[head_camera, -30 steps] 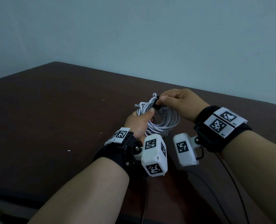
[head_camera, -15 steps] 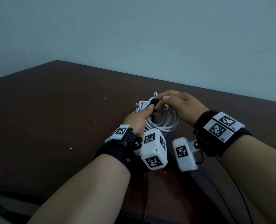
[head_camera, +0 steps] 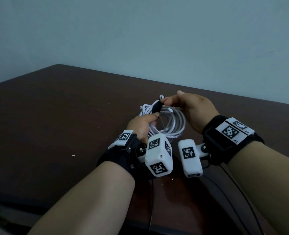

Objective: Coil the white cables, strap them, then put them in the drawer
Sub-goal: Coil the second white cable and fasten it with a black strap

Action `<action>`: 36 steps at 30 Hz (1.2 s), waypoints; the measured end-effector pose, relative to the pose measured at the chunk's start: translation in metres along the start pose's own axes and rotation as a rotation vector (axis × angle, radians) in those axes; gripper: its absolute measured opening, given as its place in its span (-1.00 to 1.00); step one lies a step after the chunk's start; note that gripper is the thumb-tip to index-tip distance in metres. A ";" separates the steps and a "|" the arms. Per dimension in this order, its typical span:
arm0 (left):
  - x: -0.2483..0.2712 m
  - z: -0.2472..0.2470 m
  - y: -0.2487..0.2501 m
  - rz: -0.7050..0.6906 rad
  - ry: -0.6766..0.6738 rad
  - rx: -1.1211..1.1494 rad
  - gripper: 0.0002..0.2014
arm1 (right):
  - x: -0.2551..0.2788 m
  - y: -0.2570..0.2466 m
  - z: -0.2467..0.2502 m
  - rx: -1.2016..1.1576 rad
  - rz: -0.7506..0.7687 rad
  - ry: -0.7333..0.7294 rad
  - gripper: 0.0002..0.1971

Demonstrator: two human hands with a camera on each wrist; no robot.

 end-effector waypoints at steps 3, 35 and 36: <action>0.006 -0.004 0.008 -0.039 0.031 0.069 -0.68 | 0.003 0.018 0.027 -0.162 -0.034 0.303 -0.77; -0.001 -0.001 0.004 -0.039 0.067 0.102 -0.65 | -0.011 0.055 -0.018 -0.665 -0.162 -0.112 -0.12; -0.001 0.000 0.004 -0.038 0.076 0.126 -0.68 | -0.011 0.057 -0.017 -0.591 -0.205 -0.081 -0.14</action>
Point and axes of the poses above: each hand's wrist, its own x-axis away from the middle knuckle, its own z-axis out of the back of the hand, y = z × x, the point moved 7 cm from there along -x, towards the middle knuckle, and after that the axes turned 13 degrees about -y, right-handed, at the moved point
